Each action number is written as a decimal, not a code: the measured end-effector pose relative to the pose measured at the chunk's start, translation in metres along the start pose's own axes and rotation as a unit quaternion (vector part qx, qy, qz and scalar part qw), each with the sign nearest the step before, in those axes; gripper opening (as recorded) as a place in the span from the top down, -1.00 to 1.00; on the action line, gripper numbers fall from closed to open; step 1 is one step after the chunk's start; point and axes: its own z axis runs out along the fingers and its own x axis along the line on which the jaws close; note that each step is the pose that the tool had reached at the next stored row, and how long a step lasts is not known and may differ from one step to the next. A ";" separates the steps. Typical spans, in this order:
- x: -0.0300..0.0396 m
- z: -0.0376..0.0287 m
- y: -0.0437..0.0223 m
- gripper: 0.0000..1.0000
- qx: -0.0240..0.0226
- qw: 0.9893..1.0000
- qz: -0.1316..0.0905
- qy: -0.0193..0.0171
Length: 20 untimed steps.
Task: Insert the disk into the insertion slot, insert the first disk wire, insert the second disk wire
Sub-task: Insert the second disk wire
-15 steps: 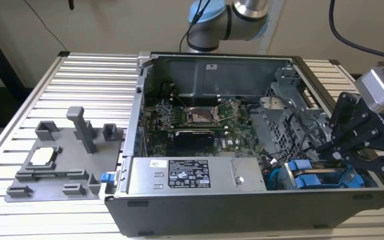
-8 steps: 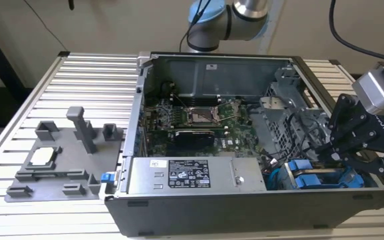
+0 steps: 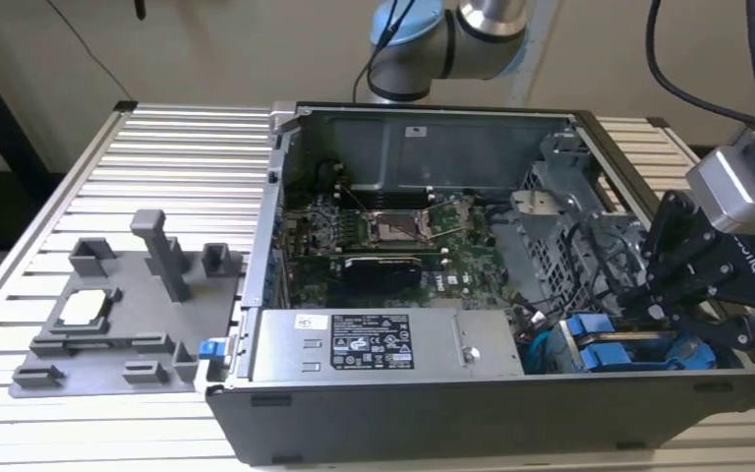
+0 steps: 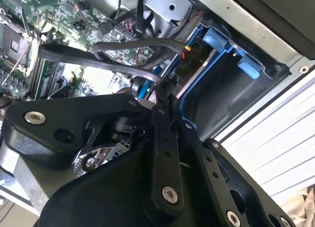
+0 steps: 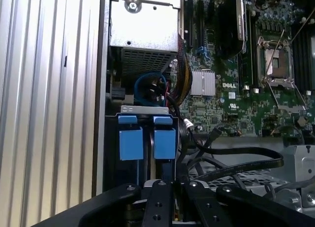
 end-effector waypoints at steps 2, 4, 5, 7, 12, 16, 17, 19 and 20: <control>0.0002 0.0012 -0.0005 0.69 0.000 1.000 0.001 0.000; 0.0005 0.0023 -0.0012 0.69 0.000 1.000 0.001 0.000; 0.0006 0.0027 -0.0015 0.69 0.000 1.000 0.001 0.000; 0.0008 0.0033 -0.0025 0.69 0.000 1.000 0.002 0.000; 0.0008 0.0040 -0.0038 0.69 0.001 1.000 0.002 -0.001; 0.0010 0.0050 -0.0041 0.69 0.001 1.000 0.004 -0.001; 0.0010 0.0052 -0.0041 0.69 0.001 1.000 0.005 -0.001; 0.0012 0.0063 -0.0043 0.69 0.001 1.000 0.006 -0.001; 0.0014 0.0070 -0.0044 0.69 0.002 1.000 0.007 -0.002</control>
